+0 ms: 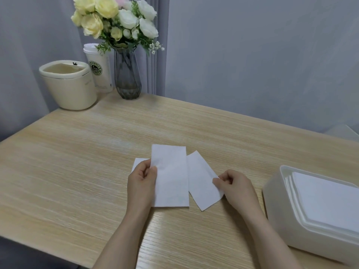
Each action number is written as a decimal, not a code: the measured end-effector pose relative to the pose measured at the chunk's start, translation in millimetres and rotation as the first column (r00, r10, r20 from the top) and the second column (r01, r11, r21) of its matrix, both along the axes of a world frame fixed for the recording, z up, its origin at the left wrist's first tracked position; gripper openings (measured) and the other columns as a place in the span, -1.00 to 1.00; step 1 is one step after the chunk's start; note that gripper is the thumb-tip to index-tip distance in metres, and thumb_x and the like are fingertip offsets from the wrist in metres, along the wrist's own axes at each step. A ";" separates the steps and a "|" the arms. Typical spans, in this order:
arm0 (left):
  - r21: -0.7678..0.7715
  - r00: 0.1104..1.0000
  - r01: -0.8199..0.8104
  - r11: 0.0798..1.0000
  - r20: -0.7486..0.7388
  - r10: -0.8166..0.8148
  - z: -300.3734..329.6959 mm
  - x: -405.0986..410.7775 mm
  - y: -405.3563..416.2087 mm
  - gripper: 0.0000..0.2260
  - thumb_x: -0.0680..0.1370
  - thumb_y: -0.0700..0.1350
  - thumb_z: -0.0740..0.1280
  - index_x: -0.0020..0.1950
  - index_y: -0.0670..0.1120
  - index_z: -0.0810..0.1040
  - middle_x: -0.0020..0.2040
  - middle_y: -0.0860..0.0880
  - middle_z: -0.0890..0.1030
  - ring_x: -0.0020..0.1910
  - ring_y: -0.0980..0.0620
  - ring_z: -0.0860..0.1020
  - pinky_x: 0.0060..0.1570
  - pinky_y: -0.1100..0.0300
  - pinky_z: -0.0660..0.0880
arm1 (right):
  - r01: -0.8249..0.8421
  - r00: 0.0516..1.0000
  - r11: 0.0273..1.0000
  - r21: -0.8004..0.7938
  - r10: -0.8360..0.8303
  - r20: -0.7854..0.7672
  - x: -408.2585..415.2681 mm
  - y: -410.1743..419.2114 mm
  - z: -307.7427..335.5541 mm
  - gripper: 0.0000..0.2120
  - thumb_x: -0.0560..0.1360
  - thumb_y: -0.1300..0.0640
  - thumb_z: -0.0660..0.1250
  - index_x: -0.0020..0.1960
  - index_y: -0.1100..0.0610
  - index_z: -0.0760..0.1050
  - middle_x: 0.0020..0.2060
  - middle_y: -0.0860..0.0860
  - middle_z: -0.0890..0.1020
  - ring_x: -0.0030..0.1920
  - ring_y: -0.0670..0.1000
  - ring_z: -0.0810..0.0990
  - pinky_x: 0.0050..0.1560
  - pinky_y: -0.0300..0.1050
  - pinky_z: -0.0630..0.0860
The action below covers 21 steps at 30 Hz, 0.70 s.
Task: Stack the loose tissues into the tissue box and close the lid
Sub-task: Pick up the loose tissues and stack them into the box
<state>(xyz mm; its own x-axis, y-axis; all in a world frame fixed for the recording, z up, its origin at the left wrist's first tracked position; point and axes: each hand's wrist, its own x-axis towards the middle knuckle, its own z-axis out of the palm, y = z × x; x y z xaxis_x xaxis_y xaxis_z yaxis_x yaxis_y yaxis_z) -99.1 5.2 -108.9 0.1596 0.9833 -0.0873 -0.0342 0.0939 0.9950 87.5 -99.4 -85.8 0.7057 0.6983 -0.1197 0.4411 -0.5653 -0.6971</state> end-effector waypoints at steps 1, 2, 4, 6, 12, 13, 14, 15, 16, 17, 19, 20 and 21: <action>-0.003 1.000 0.002 1.000 0.002 -0.002 -0.5 -0.2 0.2 -0.81 0.60 -0.25 0.26 -0.05 -0.02 0.63 -0.18 -0.03 0.66 -0.19 0.02 0.55 -0.12 0.09 0.44 | 0.006 1.000 1.000 0.025 -0.005 -0.024 0.3 -2.0 -0.4 -0.87 0.45 0.08 0.39 -0.26 0.06 0.53 -0.41 -0.10 0.52 -0.33 -0.04 0.48 -0.27 -0.08 0.35; -0.007 1.000 0.002 1.000 0.008 -0.002 -0.7 -0.4 0.2 -0.81 0.60 -0.24 0.27 -0.06 -0.02 0.63 -0.20 -0.02 0.65 -0.21 0.02 0.54 -0.14 0.10 0.43 | 0.012 0.999 0.999 0.051 -0.009 -0.050 0.5 -4.2 -0.7 -0.86 0.46 0.10 0.39 -0.26 0.08 0.53 -0.42 -0.09 0.51 -0.34 -0.04 0.48 -0.26 -0.08 0.36; -0.022 1.000 0.000 1.000 0.018 0.000 -1.4 -0.4 0.7 -0.82 0.60 -0.23 0.27 -0.09 -0.03 0.62 -0.24 -0.03 0.63 -0.23 0.00 0.52 -0.16 0.10 0.41 | 0.032 0.993 0.993 0.111 -0.018 -0.119 0.4 -8.5 -1.4 -0.86 0.49 0.15 0.37 -0.23 0.13 0.54 -0.50 -0.06 0.49 -0.42 -0.03 0.48 -0.28 -0.10 0.39; -0.048 0.999 0.000 0.999 0.033 0.002 -2.5 0.1 1.7 -0.81 0.61 -0.22 0.26 -0.12 -0.02 0.59 -0.25 -0.07 0.62 -0.24 -0.04 0.51 -0.16 0.08 0.40 | 0.064 0.978 0.986 0.155 -0.031 -0.207 -0.3 -12.3 -1.4 -0.90 0.53 0.20 0.32 -0.15 0.20 0.53 -0.55 0.01 0.51 -0.54 -0.06 0.47 -0.40 -0.20 0.40; -0.055 1.000 -0.009 0.998 0.017 0.010 -3.1 0.8 2.8 -0.84 0.62 -0.19 0.24 -0.12 -0.03 0.56 -0.24 -0.10 0.61 -0.25 -0.06 0.51 -0.17 0.06 0.39 | 0.181 0.906 0.954 0.239 -0.067 -0.418 -2.7 -20.0 -0.4 -0.91 0.60 0.24 0.24 -0.01 0.26 0.48 -0.49 0.17 0.54 -0.64 -0.02 0.39 -0.61 -0.19 0.29; -0.055 1.000 -0.009 0.998 0.013 0.009 -2.7 1.1 2.6 -0.84 0.62 -0.19 0.24 -0.11 -0.03 0.56 -0.24 -0.09 0.62 -0.25 -0.06 0.52 -0.17 0.06 0.40 | 0.194 0.897 0.950 0.247 -0.069 -0.437 -3.2 -20.4 -0.6 -0.91 0.60 0.24 0.23 -0.01 0.26 0.48 -0.51 0.17 0.54 -0.65 -0.01 0.37 -0.60 -0.18 0.28; -0.053 1.000 -0.007 0.999 0.010 0.008 -2.3 1.2 2.2 -0.84 0.62 -0.19 0.23 -0.10 -0.03 0.56 -0.24 -0.09 0.63 -0.25 -0.06 0.53 -0.18 0.06 0.41 | 0.206 0.888 0.944 0.257 -0.071 -0.454 -3.6 -20.7 -1.3 -0.90 0.60 0.23 0.24 0.00 0.26 0.49 -0.52 0.16 0.54 -0.65 0.00 0.36 -0.60 -0.18 0.28; -0.053 1.000 -0.005 0.999 0.008 0.006 -1.8 1.4 2.1 -0.84 0.62 -0.19 0.23 -0.09 -0.03 0.56 -0.24 -0.09 0.63 -0.25 -0.06 0.53 -0.18 0.06 0.42 | 0.218 0.881 0.938 0.268 -0.071 -0.469 -4.2 -20.8 -1.7 -0.89 0.60 0.21 0.24 0.00 0.26 0.49 -0.52 0.17 0.53 -0.65 0.00 0.35 -0.60 -0.18 0.27; -0.054 1.000 -0.003 0.999 0.005 0.004 -1.5 1.4 1.9 -0.84 0.63 -0.19 0.23 -0.08 -0.03 0.56 -0.23 -0.09 0.64 -0.25 -0.07 0.54 -0.18 0.06 0.43 | 0.228 0.875 0.933 0.279 -0.071 -0.479 -5.1 -20.9 -2.2 -0.87 0.60 0.19 0.24 0.01 0.26 0.49 -0.52 0.17 0.53 -0.65 0.00 0.35 -0.60 -0.19 0.27; -0.055 1.000 -0.002 0.999 0.004 0.002 -1.3 1.5 1.8 -0.84 0.63 -0.19 0.22 -0.07 -0.03 0.56 -0.23 -0.08 0.64 -0.25 -0.07 0.54 -0.19 0.07 0.43 | 0.235 0.871 0.928 0.289 -0.069 -0.486 -6.1 -21.2 -2.8 -0.86 0.60 0.17 0.24 0.01 0.26 0.49 -0.52 0.18 0.53 -0.65 0.00 0.34 -0.60 -0.19 0.27; -0.055 1.000 -0.001 0.999 0.007 0.002 -0.8 1.6 1.6 -0.84 0.63 -0.19 0.21 -0.05 -0.03 0.56 -0.23 -0.08 0.65 -0.25 -0.07 0.55 -0.19 0.06 0.44 | 0.247 0.864 0.918 0.309 -0.065 -0.499 -8.7 -21.9 -3.6 -0.83 0.61 0.15 0.24 0.01 0.27 0.49 -0.52 0.17 0.53 -0.64 0.00 0.35 -0.58 -0.18 0.26; -0.054 1.000 0.000 0.999 0.008 0.000 -0.7 1.5 1.5 -0.84 0.64 -0.19 0.21 -0.04 -0.03 0.56 -0.22 -0.07 0.65 -0.25 -0.07 0.56 -0.19 0.06 0.45 | 0.255 0.859 0.914 0.316 -0.064 -0.509 -10.0 -22.3 -3.5 -0.83 0.61 0.14 0.24 0.01 0.27 0.48 -0.51 0.17 0.53 -0.64 -0.01 0.35 -0.57 -0.17 0.27; -0.052 1.000 0.002 0.999 0.005 -0.002 -0.5 1.6 1.5 -0.84 0.63 -0.19 0.21 -0.03 -0.03 0.56 -0.22 -0.07 0.66 -0.24 -0.07 0.57 -0.18 0.05 0.46 | 0.266 0.851 0.908 0.324 -0.063 -0.522 -11.6 -22.5 -3.1 -0.83 0.61 0.15 0.24 0.01 0.26 0.48 -0.51 0.16 0.53 -0.64 -0.02 0.36 -0.58 -0.17 0.28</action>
